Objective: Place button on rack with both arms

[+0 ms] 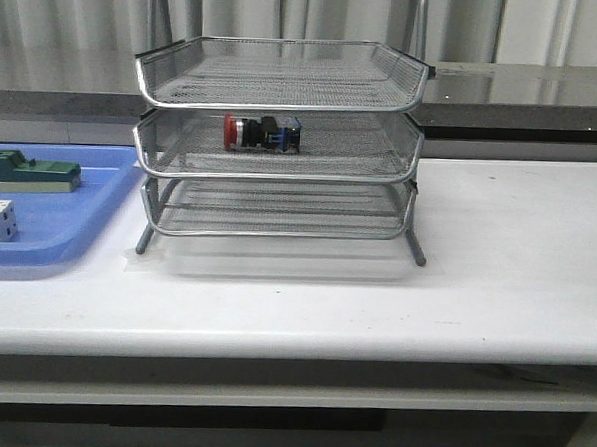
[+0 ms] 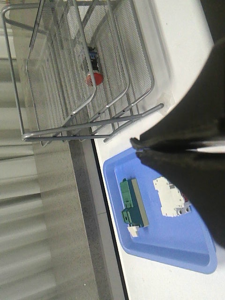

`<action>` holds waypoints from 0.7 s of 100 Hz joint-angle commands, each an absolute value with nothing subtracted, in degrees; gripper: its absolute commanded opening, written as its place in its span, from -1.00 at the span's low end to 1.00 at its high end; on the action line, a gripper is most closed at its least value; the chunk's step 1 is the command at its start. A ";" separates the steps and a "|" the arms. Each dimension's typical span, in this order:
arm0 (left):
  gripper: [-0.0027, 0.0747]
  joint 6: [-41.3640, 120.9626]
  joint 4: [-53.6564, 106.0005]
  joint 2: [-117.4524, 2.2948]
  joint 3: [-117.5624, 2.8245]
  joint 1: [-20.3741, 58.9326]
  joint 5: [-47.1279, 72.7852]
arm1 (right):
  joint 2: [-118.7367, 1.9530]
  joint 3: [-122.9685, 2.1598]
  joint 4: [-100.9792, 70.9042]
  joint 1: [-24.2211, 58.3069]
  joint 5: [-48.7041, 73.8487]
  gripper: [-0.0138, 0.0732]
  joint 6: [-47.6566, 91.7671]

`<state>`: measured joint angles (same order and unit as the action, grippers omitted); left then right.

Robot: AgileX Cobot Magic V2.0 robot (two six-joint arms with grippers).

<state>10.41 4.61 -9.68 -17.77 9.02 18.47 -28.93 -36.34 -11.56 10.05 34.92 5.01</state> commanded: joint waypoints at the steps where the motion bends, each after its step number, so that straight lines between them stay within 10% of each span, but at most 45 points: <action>1: -0.99 9.79 5.28 -10.22 -19.24 8.95 13.85 | -28.20 -37.74 -11.42 9.76 32.66 -0.82 5.56; 70: -0.99 9.79 5.28 -10.22 -19.24 8.95 13.85 | -27.04 -35.28 -9.23 9.76 27.83 -0.82 5.56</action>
